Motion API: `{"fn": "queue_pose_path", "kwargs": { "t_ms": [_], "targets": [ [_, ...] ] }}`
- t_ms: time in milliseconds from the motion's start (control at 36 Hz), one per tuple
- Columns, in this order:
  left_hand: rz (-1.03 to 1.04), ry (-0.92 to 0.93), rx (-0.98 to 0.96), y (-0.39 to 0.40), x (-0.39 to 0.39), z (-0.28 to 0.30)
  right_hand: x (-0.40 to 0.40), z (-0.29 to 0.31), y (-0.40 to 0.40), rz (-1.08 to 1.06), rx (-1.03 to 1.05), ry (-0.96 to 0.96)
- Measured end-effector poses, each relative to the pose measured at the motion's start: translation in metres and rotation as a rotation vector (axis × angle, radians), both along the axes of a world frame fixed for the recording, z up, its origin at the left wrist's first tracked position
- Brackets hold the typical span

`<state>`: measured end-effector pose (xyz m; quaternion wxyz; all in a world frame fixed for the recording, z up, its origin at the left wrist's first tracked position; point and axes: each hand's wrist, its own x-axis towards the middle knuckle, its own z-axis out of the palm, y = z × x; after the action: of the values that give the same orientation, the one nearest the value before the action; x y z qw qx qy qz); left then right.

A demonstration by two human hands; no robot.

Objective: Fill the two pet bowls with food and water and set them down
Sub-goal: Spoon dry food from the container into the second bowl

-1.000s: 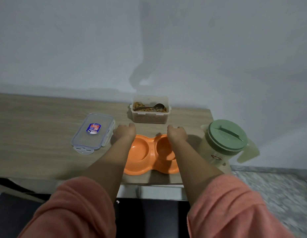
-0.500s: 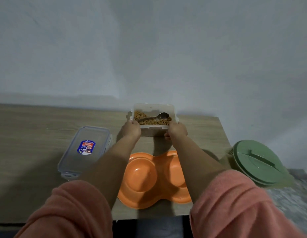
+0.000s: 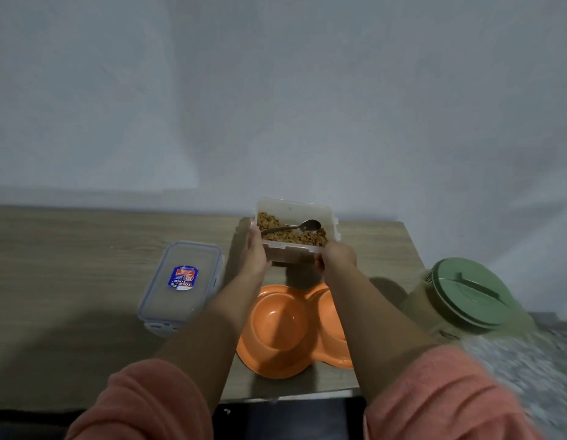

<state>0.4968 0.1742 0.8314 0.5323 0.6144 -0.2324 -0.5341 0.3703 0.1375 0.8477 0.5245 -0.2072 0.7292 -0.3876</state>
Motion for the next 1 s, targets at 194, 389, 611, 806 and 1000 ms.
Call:
{"fn": "queue_pose_path", "kwargs": {
  "t_ms": [194,389,611,806,1000],
  "targets": [
    [-0.083,0.229,0.123,0.034,0.025,0.008,0.002,0.015,0.05,0.033,-0.08,0.07],
    [-0.161,0.155,0.034,0.072,0.035,0.029,0.001,0.036,0.096,0.07,-0.125,0.06],
    [-0.08,0.202,-0.034,0.104,0.033,0.04,-0.013,0.059,0.123,0.314,-0.203,0.305],
    [-0.037,0.16,-0.08,0.124,0.028,0.041,-0.017,0.096,0.135,0.61,-0.608,0.941],
    [-0.031,0.146,-0.135,0.134,0.011,0.044,0.007,0.118,0.147,1.15,-0.789,0.991]
  ]
}}
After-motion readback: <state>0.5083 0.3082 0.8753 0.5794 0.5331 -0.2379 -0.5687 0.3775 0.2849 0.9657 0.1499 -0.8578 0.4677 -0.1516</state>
